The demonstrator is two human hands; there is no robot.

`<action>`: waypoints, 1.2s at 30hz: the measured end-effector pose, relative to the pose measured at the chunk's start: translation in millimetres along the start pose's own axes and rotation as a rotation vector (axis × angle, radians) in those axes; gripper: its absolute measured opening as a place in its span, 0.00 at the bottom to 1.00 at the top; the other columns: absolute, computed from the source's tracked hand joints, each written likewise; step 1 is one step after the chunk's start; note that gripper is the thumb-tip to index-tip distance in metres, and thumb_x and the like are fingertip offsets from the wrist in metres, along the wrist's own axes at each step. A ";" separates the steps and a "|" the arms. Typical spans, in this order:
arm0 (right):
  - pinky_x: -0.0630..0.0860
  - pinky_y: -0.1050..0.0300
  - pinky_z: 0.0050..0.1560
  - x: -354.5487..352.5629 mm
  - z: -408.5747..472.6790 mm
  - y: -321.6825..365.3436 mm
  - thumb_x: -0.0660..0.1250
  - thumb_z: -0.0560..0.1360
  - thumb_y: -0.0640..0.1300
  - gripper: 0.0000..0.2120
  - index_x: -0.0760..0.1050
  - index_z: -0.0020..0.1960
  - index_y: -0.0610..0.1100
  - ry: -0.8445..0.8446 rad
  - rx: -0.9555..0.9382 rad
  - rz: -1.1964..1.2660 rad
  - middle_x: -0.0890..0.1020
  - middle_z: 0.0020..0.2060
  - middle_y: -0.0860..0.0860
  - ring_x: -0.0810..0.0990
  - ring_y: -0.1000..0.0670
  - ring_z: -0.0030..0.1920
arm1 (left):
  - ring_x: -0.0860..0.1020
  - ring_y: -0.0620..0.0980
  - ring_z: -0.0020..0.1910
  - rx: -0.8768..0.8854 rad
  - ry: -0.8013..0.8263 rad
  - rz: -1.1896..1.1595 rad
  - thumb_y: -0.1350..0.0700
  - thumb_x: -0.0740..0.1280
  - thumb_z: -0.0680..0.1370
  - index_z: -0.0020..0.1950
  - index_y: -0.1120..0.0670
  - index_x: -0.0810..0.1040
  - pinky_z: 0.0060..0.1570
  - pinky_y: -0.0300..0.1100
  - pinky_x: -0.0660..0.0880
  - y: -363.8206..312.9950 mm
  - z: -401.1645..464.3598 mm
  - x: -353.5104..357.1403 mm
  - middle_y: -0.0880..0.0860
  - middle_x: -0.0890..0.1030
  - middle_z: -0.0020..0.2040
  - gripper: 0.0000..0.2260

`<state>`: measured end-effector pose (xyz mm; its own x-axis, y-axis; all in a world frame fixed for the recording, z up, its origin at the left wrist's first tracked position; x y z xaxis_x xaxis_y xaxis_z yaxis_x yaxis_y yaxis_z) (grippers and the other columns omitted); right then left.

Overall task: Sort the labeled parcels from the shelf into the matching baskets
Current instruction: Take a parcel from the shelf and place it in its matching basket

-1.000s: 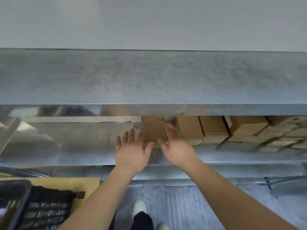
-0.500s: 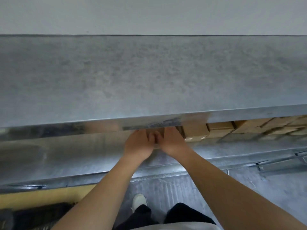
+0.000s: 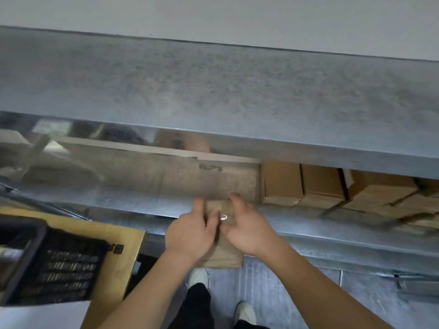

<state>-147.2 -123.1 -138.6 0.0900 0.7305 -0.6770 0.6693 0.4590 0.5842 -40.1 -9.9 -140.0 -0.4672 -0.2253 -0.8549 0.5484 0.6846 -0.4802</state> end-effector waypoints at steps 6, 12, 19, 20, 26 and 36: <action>0.73 0.48 0.50 3.4 -50.3 0.1 0.49 0.82 0.63 0.16 0.64 0.52 0.52 -0.096 -0.193 0.061 0.79 0.48 0.51 0.76 0.46 0.52 | 0.77 0.59 0.37 -0.088 -0.148 -0.014 0.37 0.47 0.82 0.48 0.46 0.60 0.33 0.47 0.65 -20.0 -67.3 -8.4 0.50 0.78 0.36 0.14; 0.69 0.49 0.46 28.1 -81.5 21.1 0.59 0.82 0.51 0.07 0.63 0.52 0.49 -0.102 -0.305 0.065 0.77 0.46 0.49 0.77 0.43 0.49 | 0.79 0.61 0.40 -0.235 -0.243 -0.009 0.45 0.57 0.79 0.57 0.46 0.61 0.35 0.47 0.68 -3.1 -125.5 -27.0 0.52 0.78 0.37 0.10; 0.69 0.53 0.67 59.5 -115.9 65.3 0.61 0.79 0.48 0.31 0.57 0.81 0.53 0.084 -0.340 0.006 0.74 0.70 0.44 0.73 0.44 0.69 | 0.78 0.54 0.43 -0.325 -0.300 0.140 0.45 0.54 0.80 0.78 0.43 0.58 0.39 0.44 0.69 27.1 -187.5 -50.7 0.50 0.80 0.45 0.25; 0.71 0.52 0.65 63.1 -121.8 71.1 0.61 0.79 0.47 0.28 0.60 0.78 0.54 0.077 -0.359 0.005 0.76 0.67 0.44 0.74 0.43 0.67 | 0.76 0.53 0.39 -0.320 -0.329 0.138 0.45 0.53 0.81 0.74 0.44 0.62 0.37 0.44 0.68 32.0 -196.7 -54.0 0.48 0.78 0.42 0.21; 0.72 0.49 0.40 95.8 -167.6 116.9 0.50 0.83 0.62 0.12 0.62 0.53 0.54 -0.009 -0.497 0.019 0.80 0.40 0.52 0.80 0.45 0.43 | 0.80 0.55 0.38 -0.340 -0.449 0.063 0.39 0.46 0.83 0.51 0.45 0.63 0.38 0.47 0.74 66.0 -250.6 -81.7 0.49 0.79 0.36 0.13; 0.71 0.52 0.42 177.1 -225.9 200.4 0.59 0.84 0.54 0.09 0.62 0.62 0.56 -0.057 -0.594 0.014 0.81 0.51 0.57 0.80 0.47 0.46 | 0.80 0.58 0.34 -0.381 -0.598 0.154 0.40 0.49 0.79 0.64 0.46 0.67 0.32 0.46 0.70 148.7 -342.2 -127.6 0.53 0.82 0.40 0.19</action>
<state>-163.8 212.5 -40.3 0.1463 0.7177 -0.6809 0.1418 0.6659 0.7324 -136.2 357.9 -35.1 0.1151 -0.3724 -0.9209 0.2466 0.9088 -0.3367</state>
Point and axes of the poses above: each hand's wrist, its own z-axis towards the middle knuckle, its own x-axis out of the palm, y = z × x, the point moved 3 cm from there along z, towards the middle knuckle
